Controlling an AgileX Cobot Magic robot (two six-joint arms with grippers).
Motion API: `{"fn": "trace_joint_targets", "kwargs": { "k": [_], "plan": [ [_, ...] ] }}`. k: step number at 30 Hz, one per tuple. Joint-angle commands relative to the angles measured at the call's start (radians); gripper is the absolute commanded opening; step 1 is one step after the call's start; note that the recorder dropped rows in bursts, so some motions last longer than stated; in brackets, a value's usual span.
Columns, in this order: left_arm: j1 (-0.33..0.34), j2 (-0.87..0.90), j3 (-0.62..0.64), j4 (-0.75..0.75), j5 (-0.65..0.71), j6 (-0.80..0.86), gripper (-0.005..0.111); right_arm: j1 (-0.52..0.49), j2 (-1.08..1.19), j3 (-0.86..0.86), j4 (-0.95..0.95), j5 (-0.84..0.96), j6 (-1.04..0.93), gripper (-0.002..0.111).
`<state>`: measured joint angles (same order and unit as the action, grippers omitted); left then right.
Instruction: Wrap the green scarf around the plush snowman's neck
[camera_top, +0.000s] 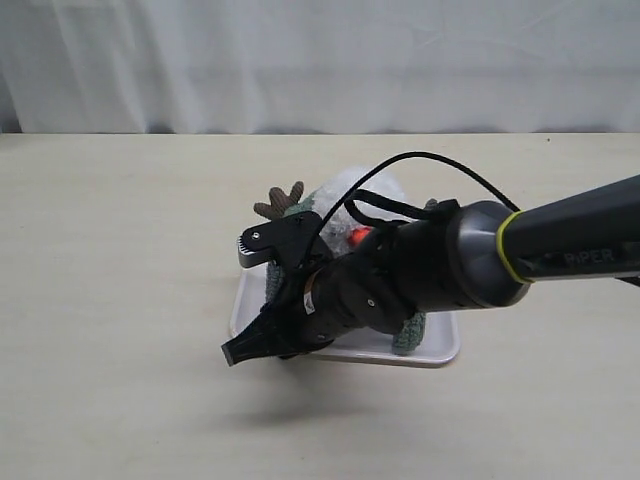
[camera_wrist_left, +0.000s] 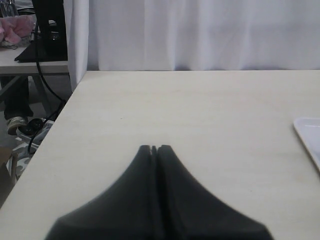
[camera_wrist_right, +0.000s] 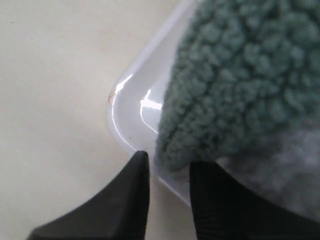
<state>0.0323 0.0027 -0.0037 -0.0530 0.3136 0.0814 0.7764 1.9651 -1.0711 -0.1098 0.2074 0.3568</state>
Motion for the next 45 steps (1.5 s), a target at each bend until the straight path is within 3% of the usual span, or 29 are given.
{"fn": "trace_joint_targets", "kwargs": {
  "k": [1, 8, 23, 40, 45],
  "plan": [
    [0.002, -0.003, 0.004, 0.000, -0.010, -0.008, 0.000, -0.012, 0.000, 0.004, -0.011, -0.020, 0.003, 0.008],
    [0.002, -0.003, 0.004, 0.000, -0.010, -0.008, 0.000, -0.012, -0.012, 0.004, -0.011, 0.009, 0.003, 0.004],
    [0.002, -0.003, 0.004, 0.000, -0.010, -0.008, 0.000, -0.010, -0.235, 0.009, -0.097, 0.609, -0.005, 0.004],
    [0.002, -0.003, 0.004, 0.000, -0.010, -0.008, 0.000, -0.010, -0.213, 0.094, -0.134, 0.469, -0.003, 0.005],
    [0.002, -0.003, 0.004, 0.000, -0.010, -0.008, 0.000, -0.007, -0.213, 0.064, -0.115, 0.528, -0.005, 0.022]
  ]
}}
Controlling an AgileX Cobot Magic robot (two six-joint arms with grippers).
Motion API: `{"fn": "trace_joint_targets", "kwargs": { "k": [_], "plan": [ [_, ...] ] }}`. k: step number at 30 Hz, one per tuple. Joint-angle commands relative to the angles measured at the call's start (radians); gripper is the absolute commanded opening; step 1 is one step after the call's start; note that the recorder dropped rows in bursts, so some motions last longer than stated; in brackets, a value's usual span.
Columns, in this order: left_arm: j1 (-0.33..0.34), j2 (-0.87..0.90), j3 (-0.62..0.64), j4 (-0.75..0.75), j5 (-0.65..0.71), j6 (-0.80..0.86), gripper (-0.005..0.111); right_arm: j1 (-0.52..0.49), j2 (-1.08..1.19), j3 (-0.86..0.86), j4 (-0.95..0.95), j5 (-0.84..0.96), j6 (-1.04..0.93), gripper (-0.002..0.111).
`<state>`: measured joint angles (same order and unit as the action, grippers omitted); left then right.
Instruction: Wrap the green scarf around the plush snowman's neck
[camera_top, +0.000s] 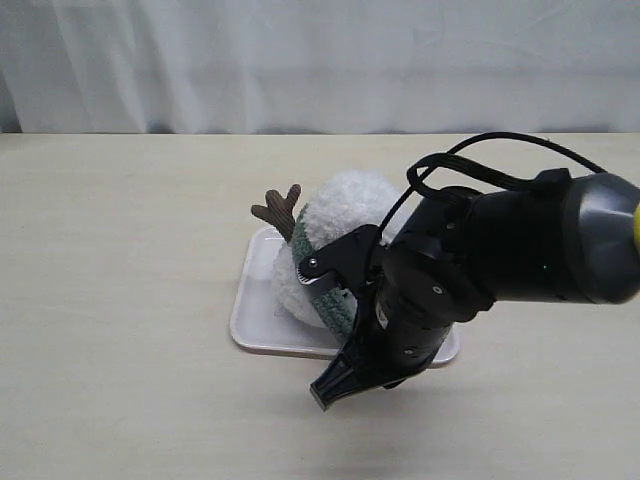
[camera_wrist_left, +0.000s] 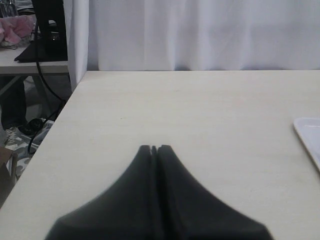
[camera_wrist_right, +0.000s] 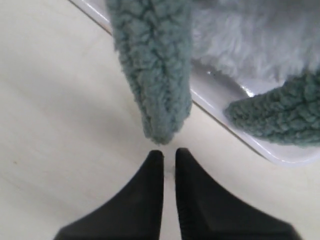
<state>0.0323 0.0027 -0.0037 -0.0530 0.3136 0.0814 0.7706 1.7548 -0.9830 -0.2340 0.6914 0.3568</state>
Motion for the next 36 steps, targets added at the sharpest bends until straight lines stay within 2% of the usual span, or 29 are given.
{"fn": "trace_joint_targets", "kwargs": {
  "k": [1, 4, 7, 11, 15, 18, 23, 36],
  "plan": [
    [0.002, -0.003, 0.004, 0.000, -0.010, -0.008, 0.000, -0.001, -0.005, -0.032, 0.009, 0.061, -0.005, 0.027],
    [0.002, -0.003, 0.004, 0.000, -0.010, -0.008, 0.000, 0.018, -0.024, -0.050, 0.020, 0.085, -0.005, 0.041],
    [0.002, -0.003, 0.004, 0.000, -0.010, -0.008, 0.000, 0.064, -0.056, -0.074, 0.020, 0.098, -0.007, 0.047],
    [0.002, -0.003, 0.004, 0.000, -0.010, -0.008, 0.000, 0.135, -0.088, -0.134, 0.020, 0.152, -0.007, 0.047],
    [0.002, -0.003, 0.004, 0.000, -0.010, -0.008, 0.000, 0.163, -0.094, -0.231, 0.005, 0.202, 0.004, 0.047],
    [0.002, -0.003, 0.004, 0.000, -0.010, -0.008, 0.000, 0.163, -0.089, -0.300, -0.083, 0.182, 0.115, 0.037],
    [0.002, -0.003, 0.004, 0.000, -0.010, -0.008, 0.000, 0.154, -0.053, -0.375, -0.303, 0.197, 0.232, 0.004],
    [0.002, -0.003, 0.004, 0.000, -0.010, -0.008, 0.000, 0.045, 0.146, -0.551, -0.229, 0.196, 0.181, 0.004]
  ]
}}
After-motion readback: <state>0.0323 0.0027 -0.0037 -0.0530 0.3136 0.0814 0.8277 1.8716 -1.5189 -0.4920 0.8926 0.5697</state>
